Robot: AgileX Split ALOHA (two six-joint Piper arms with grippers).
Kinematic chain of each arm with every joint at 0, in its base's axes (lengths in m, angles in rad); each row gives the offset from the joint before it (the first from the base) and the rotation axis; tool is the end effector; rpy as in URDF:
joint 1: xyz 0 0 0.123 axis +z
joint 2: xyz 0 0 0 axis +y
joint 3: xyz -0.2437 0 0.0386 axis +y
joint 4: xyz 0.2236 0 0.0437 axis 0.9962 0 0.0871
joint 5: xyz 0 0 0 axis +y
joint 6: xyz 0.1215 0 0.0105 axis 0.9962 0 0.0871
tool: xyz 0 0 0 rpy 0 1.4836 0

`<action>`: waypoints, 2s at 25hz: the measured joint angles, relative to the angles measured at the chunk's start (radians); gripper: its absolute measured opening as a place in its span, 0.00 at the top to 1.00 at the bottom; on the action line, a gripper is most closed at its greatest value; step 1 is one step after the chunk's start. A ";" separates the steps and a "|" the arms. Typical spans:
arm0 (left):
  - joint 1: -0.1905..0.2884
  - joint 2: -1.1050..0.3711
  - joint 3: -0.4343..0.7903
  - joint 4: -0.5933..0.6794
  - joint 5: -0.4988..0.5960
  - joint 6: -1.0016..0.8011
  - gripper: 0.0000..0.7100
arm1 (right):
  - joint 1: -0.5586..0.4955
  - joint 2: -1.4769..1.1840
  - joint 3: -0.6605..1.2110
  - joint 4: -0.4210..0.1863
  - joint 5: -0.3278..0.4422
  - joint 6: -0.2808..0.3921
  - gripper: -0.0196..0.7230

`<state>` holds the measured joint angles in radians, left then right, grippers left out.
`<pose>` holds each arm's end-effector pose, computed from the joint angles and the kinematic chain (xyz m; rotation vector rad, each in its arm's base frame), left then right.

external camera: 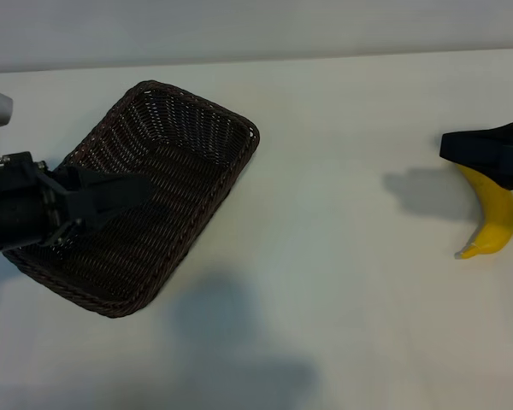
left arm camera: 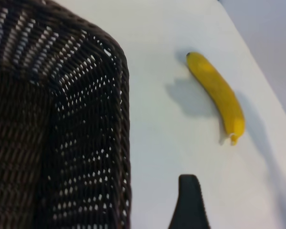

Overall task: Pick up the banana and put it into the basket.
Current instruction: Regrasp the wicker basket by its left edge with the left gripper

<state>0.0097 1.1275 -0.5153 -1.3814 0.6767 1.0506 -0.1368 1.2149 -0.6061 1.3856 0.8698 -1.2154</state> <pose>0.2142 -0.0730 0.2069 0.0429 2.2199 -0.8878 0.2297 0.0609 0.2188 -0.2017 2.1588 0.9312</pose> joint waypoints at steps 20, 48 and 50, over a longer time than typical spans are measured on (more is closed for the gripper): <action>0.000 -0.258 0.000 0.811 -0.015 -0.965 0.21 | 0.000 0.000 0.000 0.001 0.002 0.000 0.37; 0.000 -0.219 0.074 0.884 -0.075 -1.177 0.21 | 0.000 0.000 0.000 0.001 0.002 0.000 0.37; 0.000 -0.219 0.086 0.893 -0.078 -1.197 0.21 | 0.000 0.000 0.000 0.001 0.002 0.000 0.37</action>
<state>0.0097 0.9089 -0.4290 -0.4885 0.5990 -0.1467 -0.1368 1.2149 -0.6061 1.3866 0.8716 -1.2154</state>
